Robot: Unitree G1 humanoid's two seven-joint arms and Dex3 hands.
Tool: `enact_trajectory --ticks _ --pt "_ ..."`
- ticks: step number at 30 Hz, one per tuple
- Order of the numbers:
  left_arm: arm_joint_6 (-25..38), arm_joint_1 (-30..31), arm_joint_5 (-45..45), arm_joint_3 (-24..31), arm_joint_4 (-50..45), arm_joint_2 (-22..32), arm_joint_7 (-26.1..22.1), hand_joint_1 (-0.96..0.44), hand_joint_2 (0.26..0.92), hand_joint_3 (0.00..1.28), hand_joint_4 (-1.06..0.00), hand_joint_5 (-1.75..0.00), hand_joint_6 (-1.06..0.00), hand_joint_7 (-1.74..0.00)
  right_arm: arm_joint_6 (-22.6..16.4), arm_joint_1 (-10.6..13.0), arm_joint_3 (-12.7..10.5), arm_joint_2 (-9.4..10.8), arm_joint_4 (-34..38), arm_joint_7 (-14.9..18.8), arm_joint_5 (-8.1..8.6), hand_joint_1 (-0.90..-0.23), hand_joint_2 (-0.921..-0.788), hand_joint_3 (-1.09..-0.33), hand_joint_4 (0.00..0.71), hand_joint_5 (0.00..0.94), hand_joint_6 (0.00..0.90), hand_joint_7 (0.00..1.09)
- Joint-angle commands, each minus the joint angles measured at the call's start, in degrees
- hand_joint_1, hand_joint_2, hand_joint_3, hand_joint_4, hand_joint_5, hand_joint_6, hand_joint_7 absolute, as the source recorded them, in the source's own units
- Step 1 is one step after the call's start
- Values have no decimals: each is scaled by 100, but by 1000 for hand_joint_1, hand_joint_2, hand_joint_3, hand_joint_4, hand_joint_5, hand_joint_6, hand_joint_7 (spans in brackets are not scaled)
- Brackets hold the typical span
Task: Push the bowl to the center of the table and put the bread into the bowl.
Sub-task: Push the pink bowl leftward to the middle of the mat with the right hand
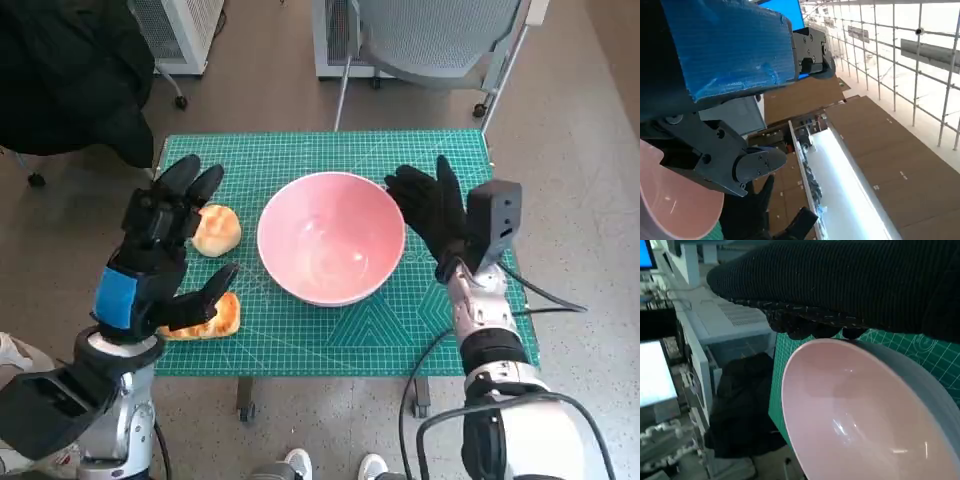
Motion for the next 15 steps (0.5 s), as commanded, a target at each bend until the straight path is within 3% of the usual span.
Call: enact_trajectory --ticks 1,15 --pt "-66 77 -40 34 -65 -19 5 -203 714 590 1 -397 1 -491 8 6 71 -12 39 41 -124 -593 -921 -805 219 4 260 9" --pt "-67 143 22 31 -129 -55 75 -204 727 565 1 -398 1 -492 -134 -101 -9 -315 -1 188 -67 -602 -921 -793 231 7 275 15"
